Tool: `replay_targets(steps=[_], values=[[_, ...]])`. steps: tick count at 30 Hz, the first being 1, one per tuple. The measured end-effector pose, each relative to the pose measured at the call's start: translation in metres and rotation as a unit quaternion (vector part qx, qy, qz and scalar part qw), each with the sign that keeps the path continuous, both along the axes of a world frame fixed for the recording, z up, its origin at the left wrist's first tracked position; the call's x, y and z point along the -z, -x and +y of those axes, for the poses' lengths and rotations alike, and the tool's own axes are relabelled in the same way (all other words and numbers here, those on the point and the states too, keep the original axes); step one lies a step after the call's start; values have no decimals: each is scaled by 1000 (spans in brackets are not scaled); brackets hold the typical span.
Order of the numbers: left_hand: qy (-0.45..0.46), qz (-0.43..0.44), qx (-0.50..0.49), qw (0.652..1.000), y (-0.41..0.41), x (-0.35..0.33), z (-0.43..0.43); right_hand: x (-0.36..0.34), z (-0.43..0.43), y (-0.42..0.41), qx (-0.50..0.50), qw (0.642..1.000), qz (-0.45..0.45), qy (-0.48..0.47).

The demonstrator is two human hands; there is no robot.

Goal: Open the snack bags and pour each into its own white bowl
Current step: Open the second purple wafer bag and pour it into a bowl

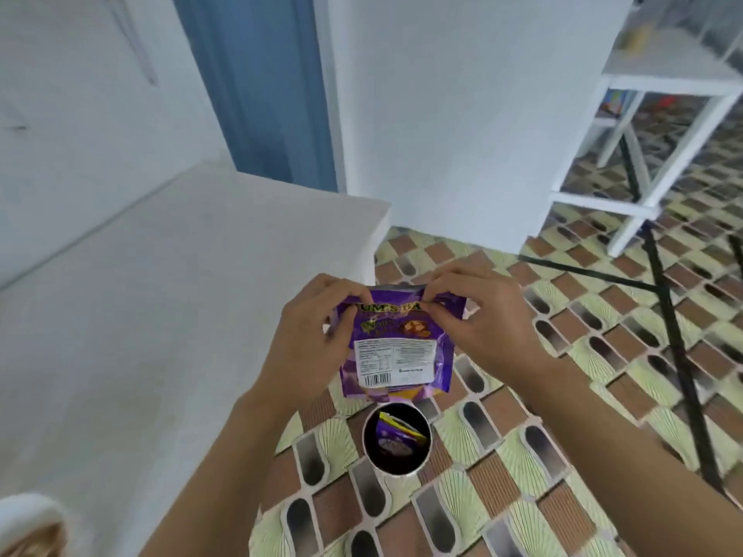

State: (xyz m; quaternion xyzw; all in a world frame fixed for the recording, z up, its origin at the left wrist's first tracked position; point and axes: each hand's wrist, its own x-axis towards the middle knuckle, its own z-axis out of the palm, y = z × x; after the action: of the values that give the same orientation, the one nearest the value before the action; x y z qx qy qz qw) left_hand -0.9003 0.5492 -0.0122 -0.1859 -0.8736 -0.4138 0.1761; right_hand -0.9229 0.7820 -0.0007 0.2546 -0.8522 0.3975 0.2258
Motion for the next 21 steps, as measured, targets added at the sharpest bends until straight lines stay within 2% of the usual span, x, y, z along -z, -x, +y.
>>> replay_targets(steps=[6, 10, 16, 21], values=[[49, -78, 10, 996, 52, 113, 38, 115, 39, 38, 20, 995, -80, -52], [59, -116, 40, 991, 77, 210, 42, 221, 45, 54, 54, 989, -127, -57], [70, -163, 37, 983, 95, 377, 42, 397, 34, 62, 89, 985, -127, -69], [98, -206, 56, 972, 102, 495, 35, 516, 26, 63, 90, 975, -188, -78]])
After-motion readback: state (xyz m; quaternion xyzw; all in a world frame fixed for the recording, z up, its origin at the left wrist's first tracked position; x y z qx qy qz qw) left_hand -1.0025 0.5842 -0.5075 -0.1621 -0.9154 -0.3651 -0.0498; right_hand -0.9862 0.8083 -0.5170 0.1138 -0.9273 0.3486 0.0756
